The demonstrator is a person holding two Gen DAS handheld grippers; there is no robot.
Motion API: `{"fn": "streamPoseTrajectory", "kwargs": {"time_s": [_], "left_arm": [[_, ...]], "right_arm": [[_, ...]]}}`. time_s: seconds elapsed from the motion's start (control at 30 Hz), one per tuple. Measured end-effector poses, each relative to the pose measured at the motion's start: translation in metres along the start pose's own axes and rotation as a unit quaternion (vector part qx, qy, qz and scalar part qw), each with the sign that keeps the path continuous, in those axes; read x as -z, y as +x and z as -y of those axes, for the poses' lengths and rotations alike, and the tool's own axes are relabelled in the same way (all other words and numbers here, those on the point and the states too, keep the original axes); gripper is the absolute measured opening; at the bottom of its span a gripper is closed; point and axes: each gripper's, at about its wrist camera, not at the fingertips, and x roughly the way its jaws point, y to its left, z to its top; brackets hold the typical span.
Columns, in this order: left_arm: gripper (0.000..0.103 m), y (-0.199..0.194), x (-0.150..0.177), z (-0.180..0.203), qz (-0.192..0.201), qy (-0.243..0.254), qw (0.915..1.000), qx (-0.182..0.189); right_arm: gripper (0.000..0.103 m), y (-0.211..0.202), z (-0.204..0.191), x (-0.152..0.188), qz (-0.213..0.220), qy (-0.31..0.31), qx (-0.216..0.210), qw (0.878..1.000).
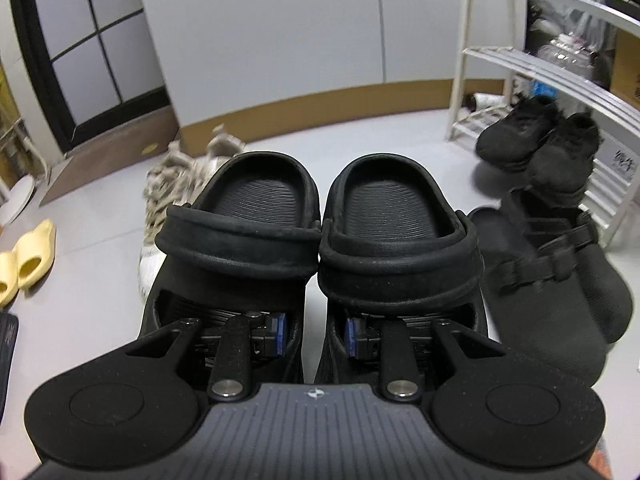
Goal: Organize scattered shoes
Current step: 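Lift the black clogs off the floor with the right gripper, then carry the black clogs with the right gripper to the white wire rack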
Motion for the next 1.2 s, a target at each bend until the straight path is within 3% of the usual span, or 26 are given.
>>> {"fn": "streamPoseTrajectory", "kwargs": {"time_s": [0.47,0.77,1.03,1.2], "left_arm": [[0.099,-0.01,-0.01,-0.004,0.009,-0.029,0.9991,0.03],[0.099,-0.02,-0.016,0.005,0.026,-0.028,0.9978,0.054],[0.099,-0.022,-0.02,0.006,0.033,-0.03,0.9974,0.057],[0.099,-0.02,-0.019,0.01,0.038,-0.028,0.9977,0.049]], "right_arm": [[0.029,-0.047,0.031,-0.079,0.019,0.009,0.009,1.0],[0.029,-0.079,0.065,-0.168,0.039,0.013,-0.003,0.999],[0.029,-0.109,0.088,-0.227,0.041,0.002,-0.011,0.999],[0.029,-0.134,0.099,-0.245,0.059,-0.026,-0.008,0.998]]}}
